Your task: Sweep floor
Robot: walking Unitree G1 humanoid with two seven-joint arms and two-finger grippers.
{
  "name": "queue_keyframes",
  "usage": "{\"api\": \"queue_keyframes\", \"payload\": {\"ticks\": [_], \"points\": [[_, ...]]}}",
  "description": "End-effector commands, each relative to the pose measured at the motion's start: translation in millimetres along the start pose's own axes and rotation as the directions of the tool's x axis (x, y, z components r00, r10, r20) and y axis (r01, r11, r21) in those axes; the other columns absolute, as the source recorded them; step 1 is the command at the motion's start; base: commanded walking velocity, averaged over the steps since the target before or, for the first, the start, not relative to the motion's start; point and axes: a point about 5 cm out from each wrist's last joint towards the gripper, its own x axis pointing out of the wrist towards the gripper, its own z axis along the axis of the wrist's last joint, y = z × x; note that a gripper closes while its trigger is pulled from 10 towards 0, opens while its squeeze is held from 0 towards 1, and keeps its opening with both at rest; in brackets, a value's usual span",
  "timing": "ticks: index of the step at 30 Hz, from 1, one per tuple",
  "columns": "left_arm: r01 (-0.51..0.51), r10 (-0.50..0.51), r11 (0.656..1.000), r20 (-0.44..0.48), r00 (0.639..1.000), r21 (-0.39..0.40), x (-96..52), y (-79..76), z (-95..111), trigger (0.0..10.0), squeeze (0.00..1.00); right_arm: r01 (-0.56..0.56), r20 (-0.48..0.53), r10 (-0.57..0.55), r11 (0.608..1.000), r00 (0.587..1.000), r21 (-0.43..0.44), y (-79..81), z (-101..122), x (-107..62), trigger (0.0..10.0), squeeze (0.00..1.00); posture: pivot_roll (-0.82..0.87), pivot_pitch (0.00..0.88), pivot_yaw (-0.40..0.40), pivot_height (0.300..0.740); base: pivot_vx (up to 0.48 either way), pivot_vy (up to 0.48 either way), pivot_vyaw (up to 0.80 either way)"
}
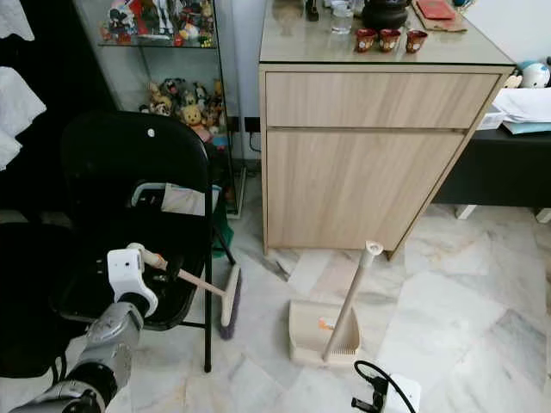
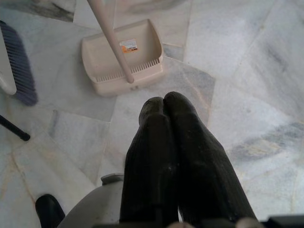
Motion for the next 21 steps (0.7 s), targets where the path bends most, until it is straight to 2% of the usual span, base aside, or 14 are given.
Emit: {"api": "queue_keyframes", "payload": {"ticks": [1, 20, 21], "points": [[-0.010, 0.010, 1.000, -0.020, 1.000, -0.010, -0.4, -0.2, -3.6, 10.0, 0.00, 0.008, -0.007, -0.008, 1.000, 1.000, 0.001, -2.7, -2.7, -1.3, 10.0, 0.00, 0.01, 0.083, -0.026, 0.740, 0.000, 0.000, 0.00], [-0.048, 0.048, 0.999, -0.030, 0.998, 0.016, 1.7, 4.0, -1.6, 10.0, 0.00, 0.002, -0.001, -0.003, 1.000, 1.000, -0.005, -1.8, -0.7, -0.6, 10.0, 0.00, 0.01, 0.072, -0.028, 0.740, 0.000, 0.000, 0.00], [-0.051, 0.052, 0.999, -0.029, 0.998, 0.017, 1.9, 4.2, -1.3, 3.2, 0.00, 0.003, -0.002, -0.003, 1.000, 1.000, -0.005, -2.0, -0.5, -0.4, 10.0, 0.00, 0.01, 0.072, -0.028, 0.740, 0.000, 0.000, 0.00]]}}
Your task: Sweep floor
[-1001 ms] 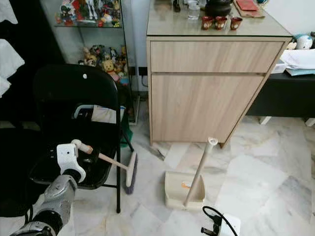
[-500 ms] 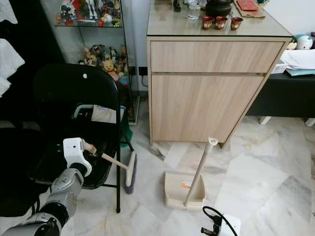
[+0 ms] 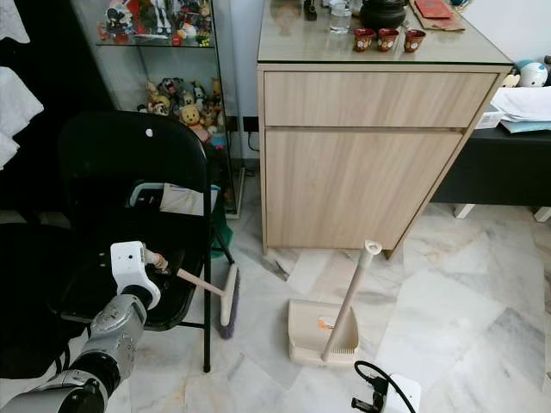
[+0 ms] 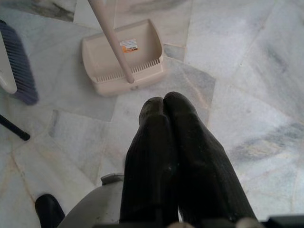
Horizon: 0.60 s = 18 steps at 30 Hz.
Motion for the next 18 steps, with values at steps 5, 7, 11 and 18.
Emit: {"api": "queue_keyframes", "payload": {"ticks": [5, 7, 11, 18], "points": [[-0.016, 0.016, 1.000, 0.000, 1.000, 0.014, 0.7, 3.6, 1.7, 0.0, 0.00, 0.006, 0.002, -0.006, 1.000, 1.000, -0.003, -2.4, 0.3, -0.3, 10.0, 0.00, 0.01, 0.074, -0.027, 0.740, 0.000, 0.000, 0.00], [-0.019, 0.019, 1.000, 0.000, 1.000, 0.014, 0.8, 3.5, 1.7, 0.0, 0.00, 0.006, 0.002, -0.006, 1.000, 1.000, -0.003, -2.4, 0.1, -0.4, 10.0, 0.00, 0.01, 0.074, -0.027, 0.740, 0.000, 0.000, 0.00], [-0.021, 0.021, 1.000, 0.002, 1.000, 0.012, 0.8, 3.3, 1.7, 0.0, 0.00, 0.006, 0.001, -0.006, 1.000, 1.000, -0.002, -2.0, -1.0, -0.8, 10.0, 0.00, 0.01, 0.076, -0.028, 0.740, 0.000, 0.000, 0.00], [-0.022, 0.021, 1.000, 0.019, 1.000, 0.008, 1.2, 1.8, 3.4, 10.0, 0.00, 0.009, -0.008, -0.009, 1.000, 1.000, 0.001, -3.6, -3.4, -1.8, 10.0, 0.00, 0.01, 0.077, -0.027, 0.740, 0.000, 0.000, 0.00]]}}
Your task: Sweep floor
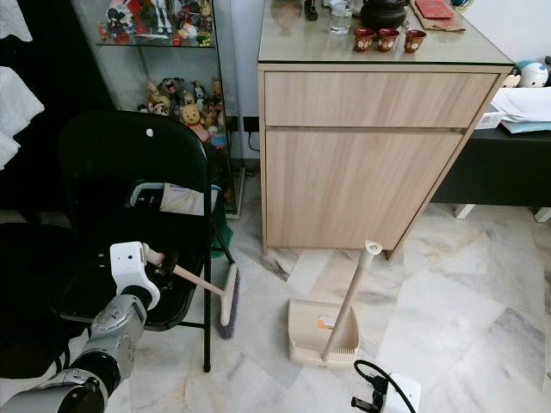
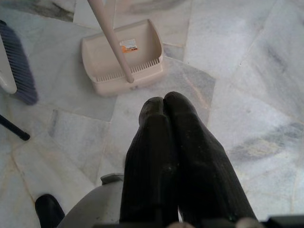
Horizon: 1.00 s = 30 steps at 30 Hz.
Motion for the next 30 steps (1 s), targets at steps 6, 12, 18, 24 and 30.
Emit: {"api": "queue_keyframes", "payload": {"ticks": [6, 12, 18, 24, 30], "points": [[-0.002, 0.002, 1.000, 0.023, 1.000, 0.008, 2.0, -0.5, 4.7, 10.0, 0.00, 0.007, 0.001, -0.007, 1.000, 1.000, 0.000, -2.8, -1.1, -1.0, 10.0, 0.00, 0.01, 0.079, -0.027, 0.740, 0.000, 0.000, 0.00], [-0.002, 0.002, 1.000, 0.016, 1.000, 0.009, 2.1, -1.5, 3.6, 9.3, 0.00, 0.005, 0.002, -0.005, 1.000, 1.000, 0.001, -2.3, -0.8, -0.8, 10.0, 0.00, 0.00, 0.078, -0.026, 0.740, 0.000, 0.000, 0.00], [0.013, -0.013, 1.000, 0.004, 1.000, 0.022, 1.5, -3.5, 1.3, 0.0, 0.00, 0.006, -0.002, -0.006, 1.000, 1.000, 0.002, -2.8, -1.6, -1.0, 10.0, 0.00, 0.00, 0.079, -0.027, 0.740, 0.000, 0.000, 0.00], [0.031, -0.029, 0.997, -0.027, 0.999, 0.071, -0.8, -1.6, -3.3, 0.0, 0.00, 0.006, -0.006, -0.006, 1.000, 1.000, 0.002, -2.8, -2.5, -1.3, 10.0, 0.00, 0.01, 0.082, -0.026, 0.740, 0.000, 0.000, 0.00], [0.059, -0.055, 0.992, -0.040, 0.998, 0.109, -1.3, -2.8, -4.5, 0.0, 0.00, 0.003, -0.007, -0.003, 1.000, 1.000, 0.005, -1.0, -3.0, -1.2, 10.0, 0.00, 0.01, 0.083, -0.023, 0.740, 0.000, 0.000, 0.00]]}}
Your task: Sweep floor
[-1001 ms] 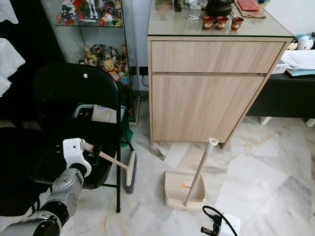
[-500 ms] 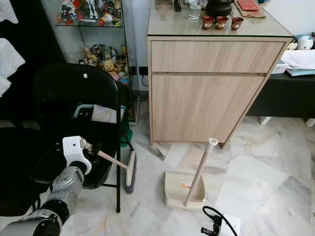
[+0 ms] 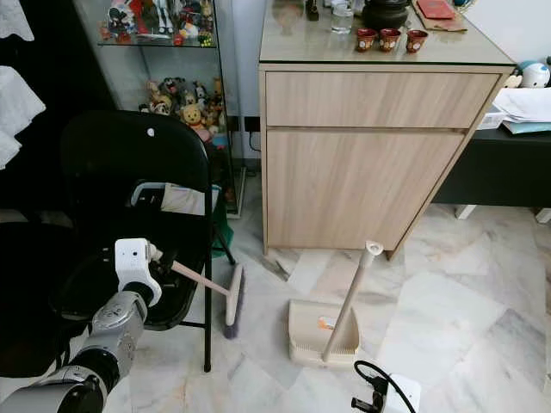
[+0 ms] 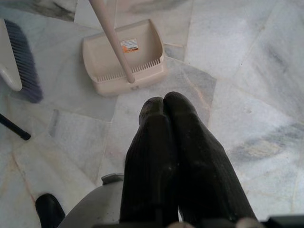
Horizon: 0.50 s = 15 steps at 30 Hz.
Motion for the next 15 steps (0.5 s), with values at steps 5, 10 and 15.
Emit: {"api": "queue_keyframes", "payload": {"ticks": [5, 10, 15], "points": [[0.015, -0.014, 0.999, -0.046, 0.999, 0.032, -4.2, 1.7, -9.0, 0.0, 0.00, 0.004, -0.008, -0.004, 1.000, 1.000, 0.006, -0.5, -3.1, -1.2, 10.0, 0.00, 0.01, 0.084, -0.022, 0.740, 0.000, 0.000, 0.00], [0.004, -0.002, 0.999, -0.043, 0.999, 0.035, -3.9, 4.2, -7.7, 0.0, 0.00, 0.003, -0.007, -0.003, 1.000, 1.000, 0.007, 0.2, -3.0, -1.1, 10.0, 0.00, 0.01, 0.085, -0.021, 0.740, 0.000, 0.000, 0.00], [-0.025, 0.026, 0.999, -0.044, 0.999, 0.022, -4.5, 7.2, -8.2, 0.0, 0.00, 0.003, -0.005, -0.002, 1.000, 1.000, 0.010, 0.9, -2.3, -0.7, 10.0, 0.00, 0.01, 0.085, -0.016, 0.740, 0.000, 0.000, 0.00]]}}
